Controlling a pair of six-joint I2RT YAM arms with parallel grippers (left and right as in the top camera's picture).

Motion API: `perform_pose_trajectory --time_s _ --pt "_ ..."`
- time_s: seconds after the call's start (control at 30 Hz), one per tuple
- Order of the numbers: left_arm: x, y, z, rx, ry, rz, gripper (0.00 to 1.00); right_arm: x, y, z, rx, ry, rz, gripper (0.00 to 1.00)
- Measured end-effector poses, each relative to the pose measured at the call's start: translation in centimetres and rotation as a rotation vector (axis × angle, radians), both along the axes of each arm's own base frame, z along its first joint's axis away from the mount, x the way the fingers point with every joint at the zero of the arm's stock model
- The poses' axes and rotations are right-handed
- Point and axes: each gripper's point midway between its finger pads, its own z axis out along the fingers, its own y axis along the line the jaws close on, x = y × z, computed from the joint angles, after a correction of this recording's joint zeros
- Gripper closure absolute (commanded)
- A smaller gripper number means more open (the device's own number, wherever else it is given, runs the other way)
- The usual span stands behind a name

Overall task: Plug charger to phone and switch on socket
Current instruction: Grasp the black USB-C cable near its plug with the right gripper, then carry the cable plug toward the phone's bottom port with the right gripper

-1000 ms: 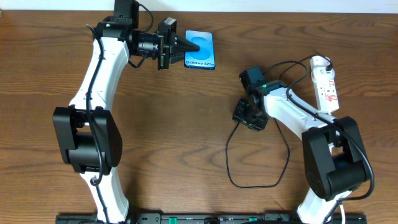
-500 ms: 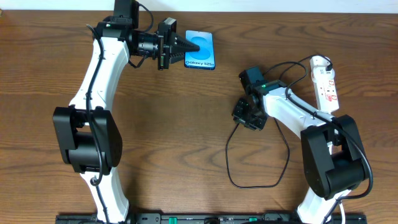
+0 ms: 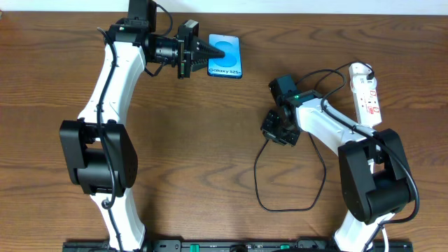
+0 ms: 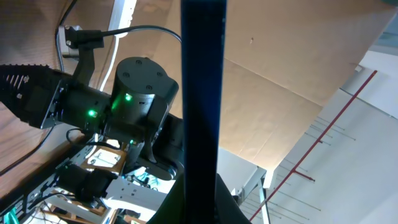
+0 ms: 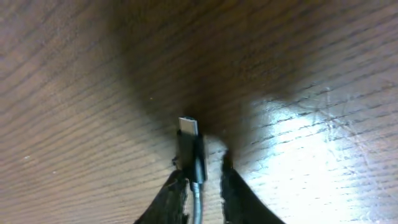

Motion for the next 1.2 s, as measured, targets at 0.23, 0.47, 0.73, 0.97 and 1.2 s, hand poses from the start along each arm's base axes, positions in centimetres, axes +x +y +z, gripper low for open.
perform_pose_trajectory --time_s 0.23,0.47,0.73,0.97,1.2 --pt "0.0 0.0 0.0 0.0 0.0 0.0 0.93 0.1 0.1 0.0 0.005 -0.002 0.0 0.89" --pt "0.0 0.0 0.0 0.0 0.0 0.0 0.93 0.1 0.2 -0.1 0.008 0.0 -0.001 0.97" --pt "0.0 0.0 0.0 0.0 0.0 0.0 0.93 0.3 0.3 0.0 0.02 -0.006 -0.001 0.99" --pt "0.0 0.0 0.0 0.0 0.0 0.0 0.93 1.2 1.4 0.8 0.148 -0.033 0.051 0.99" --pt "0.2 0.0 0.1 -0.002 -0.022 0.0 0.93 2.2 3.8 7.7 0.401 -0.204 0.221 0.99"
